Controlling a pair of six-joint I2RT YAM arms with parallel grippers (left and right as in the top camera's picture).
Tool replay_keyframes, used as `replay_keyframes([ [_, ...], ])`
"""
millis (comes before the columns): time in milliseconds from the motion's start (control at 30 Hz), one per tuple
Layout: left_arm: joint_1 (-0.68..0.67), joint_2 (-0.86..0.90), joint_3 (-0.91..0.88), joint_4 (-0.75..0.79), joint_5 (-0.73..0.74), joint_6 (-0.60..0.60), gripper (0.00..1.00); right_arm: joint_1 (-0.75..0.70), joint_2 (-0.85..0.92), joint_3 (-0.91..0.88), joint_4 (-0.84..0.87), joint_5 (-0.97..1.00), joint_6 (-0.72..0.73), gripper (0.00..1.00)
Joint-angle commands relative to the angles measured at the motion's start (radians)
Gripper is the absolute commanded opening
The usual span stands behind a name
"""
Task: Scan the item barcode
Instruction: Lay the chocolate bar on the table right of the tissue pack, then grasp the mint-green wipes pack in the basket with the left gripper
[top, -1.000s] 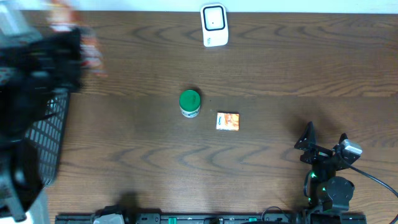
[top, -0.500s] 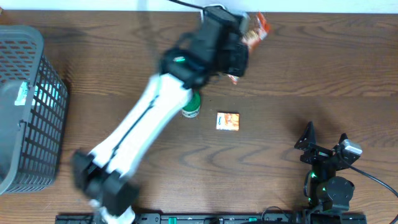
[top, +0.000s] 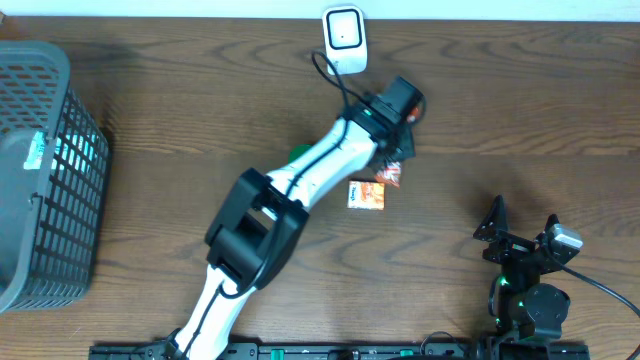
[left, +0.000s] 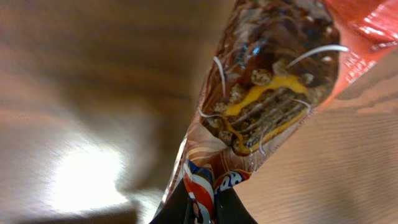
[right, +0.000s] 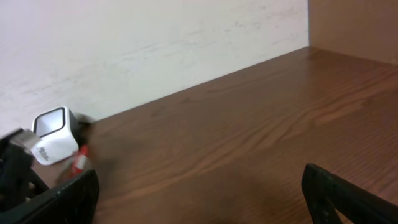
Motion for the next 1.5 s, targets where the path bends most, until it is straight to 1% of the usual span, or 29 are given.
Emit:
replay_keyframes([
  [0, -0.034, -0.002, -0.005, 0.002, -0.047, -0.167, 0.16, 0.010, -0.005, -0.003, -0.002, -0.002, -0.006, 0.99],
  [33, -0.043, -0.003, -0.004, 0.003, -0.057, -0.166, 0.36, 0.010, -0.005, -0.003, -0.002, -0.001, -0.005, 0.99],
  [100, -0.055, -0.009, -0.004, -0.002, -0.068, -0.143, 0.58, 0.010, -0.005, -0.003, -0.002, -0.002, -0.005, 0.99],
  [133, -0.058, -0.016, -0.003, -0.003, -0.080, -0.125, 0.73, 0.010, -0.005, -0.003, -0.002, -0.001, -0.005, 0.99],
  [167, -0.058, -0.029, -0.002, -0.006, -0.090, -0.103, 0.79, 0.010, -0.005, -0.003, -0.002, -0.002, -0.005, 0.99],
  [233, -0.050, -0.067, 0.011, -0.014, -0.092, -0.028, 0.84, 0.010, -0.005, -0.003, -0.002, -0.002, -0.005, 0.99],
  [267, -0.043, -0.097, 0.026, -0.029, -0.092, 0.023, 0.84, 0.010, -0.005, -0.003, -0.002, -0.001, -0.006, 0.99],
  [367, -0.006, -0.234, 0.082, -0.084, -0.113, 0.225, 0.85, 0.010, -0.005, -0.003, -0.002, -0.002, -0.005, 0.99],
  [433, 0.036, -0.355, 0.138, -0.161, -0.200, 0.318, 0.85, 0.010, -0.005, -0.003, -0.002, -0.001, -0.005, 0.99],
  [567, 0.169, -0.579, 0.218, -0.253, -0.384, 0.442, 0.86, 0.010, -0.005, -0.003, -0.002, -0.002, -0.006, 0.99],
  [633, 0.288, -0.692, 0.225, -0.268, -0.445, 0.465, 0.86, 0.010, -0.005, -0.003, -0.002, -0.002, -0.005, 0.99],
  [700, 0.443, -0.778, 0.225, -0.290, -0.489, 0.464, 0.86, 0.010, -0.005, -0.003, -0.002, -0.002, -0.005, 0.99],
  [733, 0.555, -0.814, 0.225, -0.311, -0.489, 0.451, 0.86, 0.010, -0.005, -0.003, -0.002, -0.002, -0.005, 0.99],
  [800, 0.744, -0.851, 0.224, -0.369, -0.473, 0.386, 0.86, 0.010, -0.005, -0.003, -0.002, -0.001, -0.006, 0.99],
  [867, 0.967, -0.864, 0.216, -0.439, -0.378, 0.314, 0.86, 0.010, -0.005, -0.003, -0.002, -0.001, -0.005, 0.99],
  [933, 1.145, -0.853, 0.188, -0.472, -0.266, 0.285, 0.86, 0.010, -0.005, -0.003, -0.002, -0.002, -0.005, 0.99],
  [1000, 1.295, -0.825, 0.133, -0.479, -0.171, 0.287, 0.86, 0.010, -0.005, -0.003, -0.002, -0.002, -0.005, 0.99],
  [1100, 1.434, -0.771, 0.028, -0.464, -0.117, 0.287, 0.86, 0.010, -0.005, -0.003, -0.002, -0.001, -0.005, 0.99],
  [1200, 1.502, -0.700, -0.079, -0.415, -0.095, 0.294, 0.86, 0.010, -0.005, -0.003, -0.002, -0.001, -0.005, 0.99],
  [1367, 1.511, -0.586, -0.216, -0.210, 0.029, 0.461, 0.86, 0.010, -0.005, -0.003, -0.002, -0.001, -0.005, 0.99],
  [1467, 1.512, -0.509, -0.257, -0.123, 0.043, 0.469, 0.86, 0.010, -0.005, -0.003, -0.002, -0.001, -0.005, 0.99],
])
